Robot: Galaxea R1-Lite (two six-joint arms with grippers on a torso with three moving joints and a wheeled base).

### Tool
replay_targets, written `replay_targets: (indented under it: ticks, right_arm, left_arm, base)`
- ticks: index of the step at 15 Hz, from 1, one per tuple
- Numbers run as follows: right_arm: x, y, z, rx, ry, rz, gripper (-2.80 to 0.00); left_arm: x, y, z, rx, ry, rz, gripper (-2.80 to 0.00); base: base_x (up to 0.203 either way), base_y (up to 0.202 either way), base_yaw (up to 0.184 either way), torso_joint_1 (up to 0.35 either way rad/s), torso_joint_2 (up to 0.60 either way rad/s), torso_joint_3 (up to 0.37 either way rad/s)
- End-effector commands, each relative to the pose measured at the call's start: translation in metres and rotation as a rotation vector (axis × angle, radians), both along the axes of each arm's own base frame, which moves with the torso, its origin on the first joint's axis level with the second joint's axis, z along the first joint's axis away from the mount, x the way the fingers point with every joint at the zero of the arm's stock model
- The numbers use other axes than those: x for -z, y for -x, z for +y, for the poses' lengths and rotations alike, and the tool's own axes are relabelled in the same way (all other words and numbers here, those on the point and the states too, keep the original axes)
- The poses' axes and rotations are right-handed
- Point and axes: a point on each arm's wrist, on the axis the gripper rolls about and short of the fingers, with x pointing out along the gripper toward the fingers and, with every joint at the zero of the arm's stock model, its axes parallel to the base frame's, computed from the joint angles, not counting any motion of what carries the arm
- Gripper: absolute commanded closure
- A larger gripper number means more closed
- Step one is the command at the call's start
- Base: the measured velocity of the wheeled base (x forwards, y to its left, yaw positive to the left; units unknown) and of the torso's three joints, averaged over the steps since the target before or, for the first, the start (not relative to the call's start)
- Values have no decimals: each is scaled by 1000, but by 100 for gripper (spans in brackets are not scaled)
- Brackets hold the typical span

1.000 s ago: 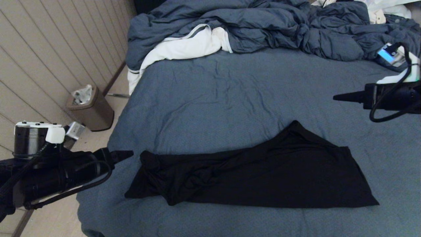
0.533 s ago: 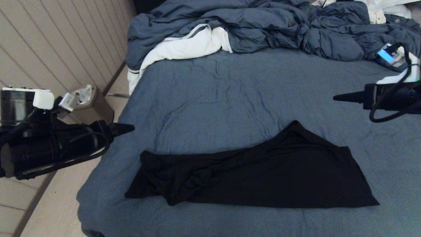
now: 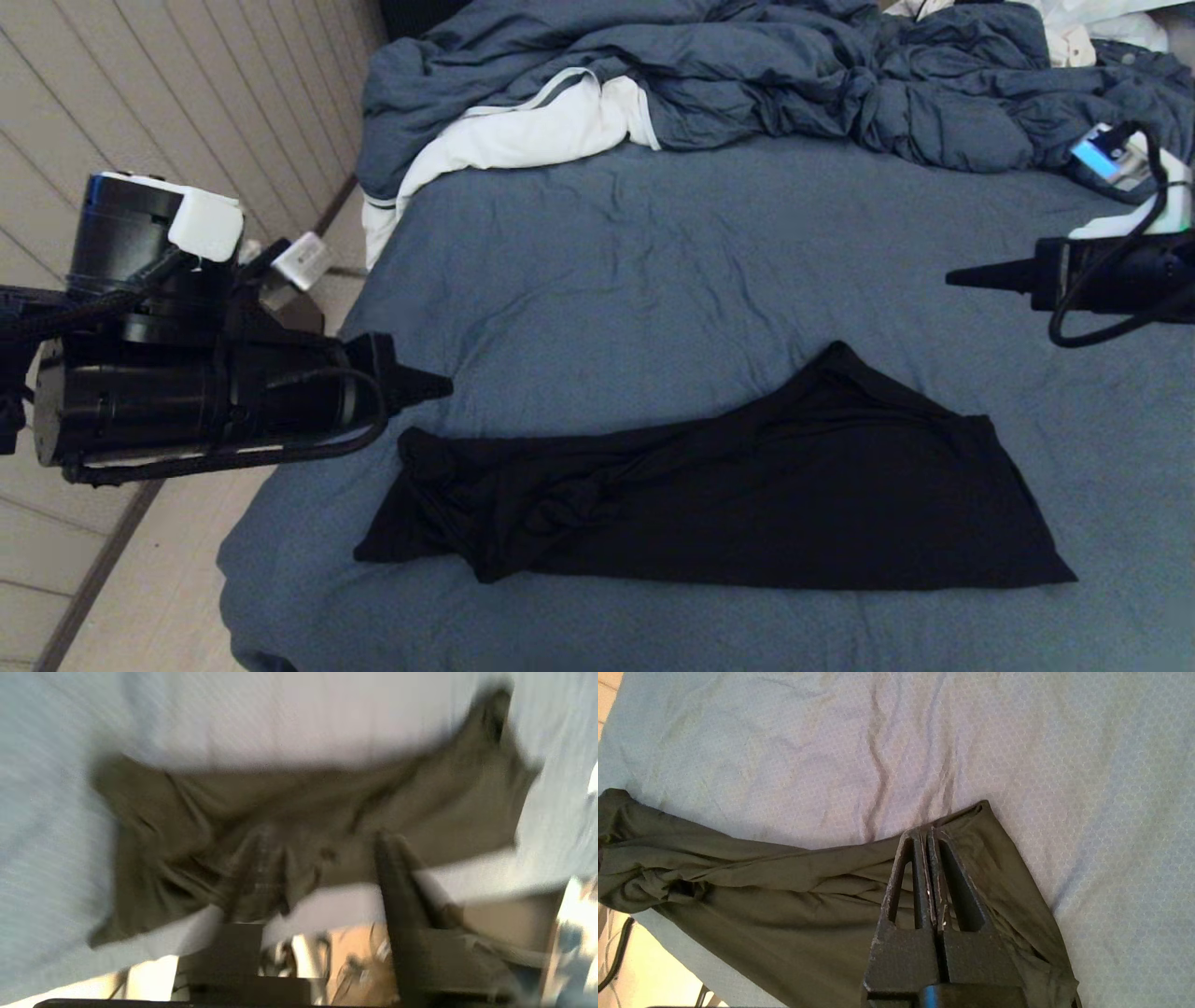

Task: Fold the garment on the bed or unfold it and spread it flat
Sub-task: Unford the black T-shirt

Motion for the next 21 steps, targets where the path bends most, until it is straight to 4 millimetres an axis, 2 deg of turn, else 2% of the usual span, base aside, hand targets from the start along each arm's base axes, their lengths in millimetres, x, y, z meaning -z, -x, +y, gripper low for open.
replay_targets:
  ticks: [1, 4, 8, 14, 15, 21]
  right_arm:
    - [0, 0, 0, -5, -1, 1, 0]
    - [1, -1, 0, -9, 8, -1, 0]
    - [4, -4, 0, -12, 8, 7, 0]
    - [10, -10, 1, -20, 6, 25, 0]
    - [10, -10, 1, -22, 6, 25, 0]
    - [11, -12, 0, -20, 5, 28, 0]
  left_arm:
    - [7, 5, -14, 63, -44, 34, 0]
    - [22, 9, -33, 87, -169, 40, 0]
    - [54, 15, -52, 135, -263, 107, 0]
    - [64, -3, -69, 149, -276, 73, 0]
    - [69, -6, -71, 137, -304, 62, -280]
    - [80, -18, -81, 148, -356, -26, -280]
  base:
    - [0, 0, 0, 0, 0, 0]
    - [0, 0, 0, 0, 0, 0]
    - [0, 0, 0, 0, 0, 0]
    - [0, 0, 0, 0, 0, 0]
    - [0, 0, 0, 0, 0, 0]
    - [0, 0, 0, 0, 0, 0]
